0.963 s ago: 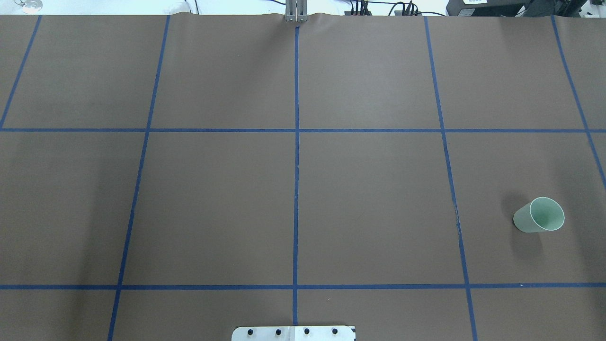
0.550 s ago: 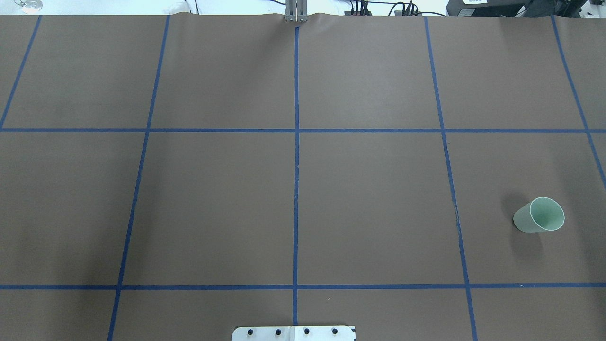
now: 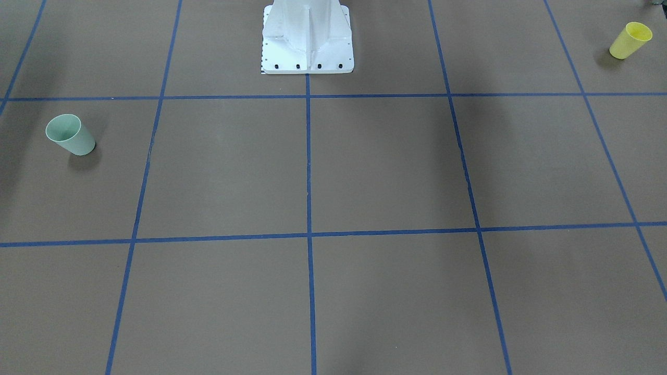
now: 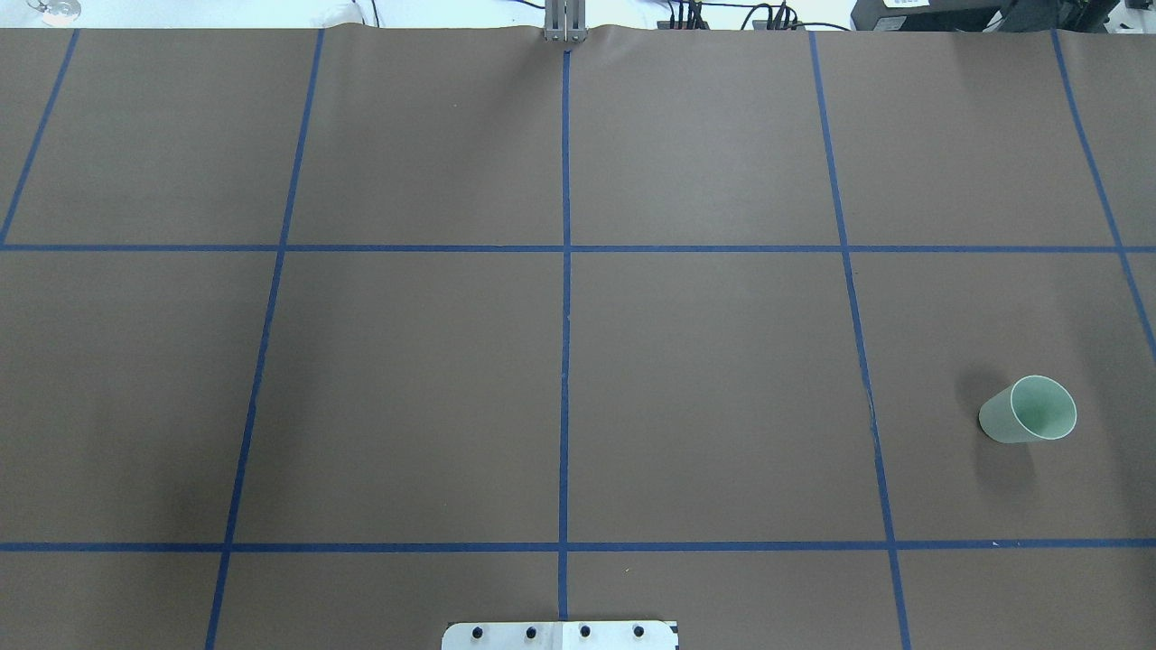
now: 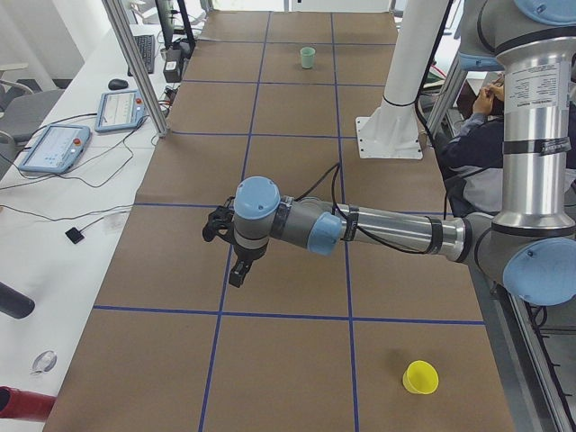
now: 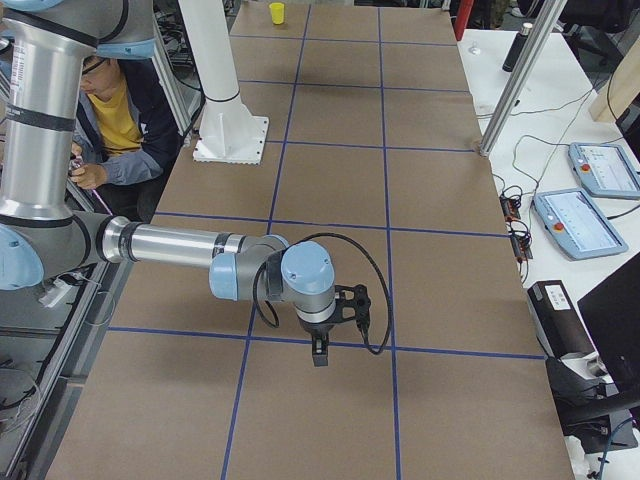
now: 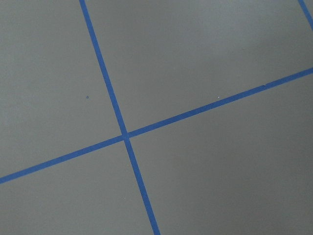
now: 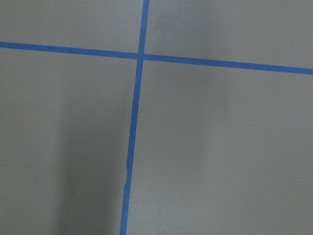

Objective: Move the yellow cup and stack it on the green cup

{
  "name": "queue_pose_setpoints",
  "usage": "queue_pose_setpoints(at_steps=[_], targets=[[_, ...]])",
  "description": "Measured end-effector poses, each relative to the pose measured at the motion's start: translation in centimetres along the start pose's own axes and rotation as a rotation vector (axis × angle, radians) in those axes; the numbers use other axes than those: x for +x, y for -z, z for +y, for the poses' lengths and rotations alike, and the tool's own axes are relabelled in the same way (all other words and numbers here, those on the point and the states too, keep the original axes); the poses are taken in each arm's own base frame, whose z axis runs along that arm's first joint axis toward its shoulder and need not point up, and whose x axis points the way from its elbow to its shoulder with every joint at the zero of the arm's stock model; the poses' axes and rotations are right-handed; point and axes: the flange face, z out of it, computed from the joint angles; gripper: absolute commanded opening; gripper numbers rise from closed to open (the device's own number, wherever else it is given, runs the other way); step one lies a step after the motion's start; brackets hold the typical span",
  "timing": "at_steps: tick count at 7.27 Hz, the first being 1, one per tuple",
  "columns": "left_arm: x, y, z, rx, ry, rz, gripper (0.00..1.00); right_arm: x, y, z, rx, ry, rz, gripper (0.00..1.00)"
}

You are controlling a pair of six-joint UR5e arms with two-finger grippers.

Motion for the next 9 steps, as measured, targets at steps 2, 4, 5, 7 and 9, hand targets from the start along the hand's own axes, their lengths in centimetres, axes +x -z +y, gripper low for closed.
queue_pose_setpoints(at_steps=[2, 4, 5, 7, 9], targets=[[0.4, 0.3, -0.4, 0.036, -0.036, -0.005, 1.0, 1.4, -1.5, 0.4, -0.028, -0.029, -0.009, 1.0], [0.3, 0.3, -0.1, 0.04, 0.003, -0.008, 1.0, 2.4, -2.7, 1.1, -0.024, -0.023, -0.019, 1.0], [0.3, 0.4, 0.0, 0.042, 0.092, -0.014, 1.0, 2.7, -3.0, 1.2, -0.021, -0.018, -0.019, 1.0], [0.4, 1.4, 0.0, 0.081, 0.287, -0.106, 1.0, 3.2, -3.7, 1.9, -0.031, -0.02, -0.022, 1.0], [0.3, 2.7, -0.7, 0.169, 0.492, -0.274, 1.0, 3.9, -4.5, 2.7, -0.047, -0.036, -0.025, 1.0]])
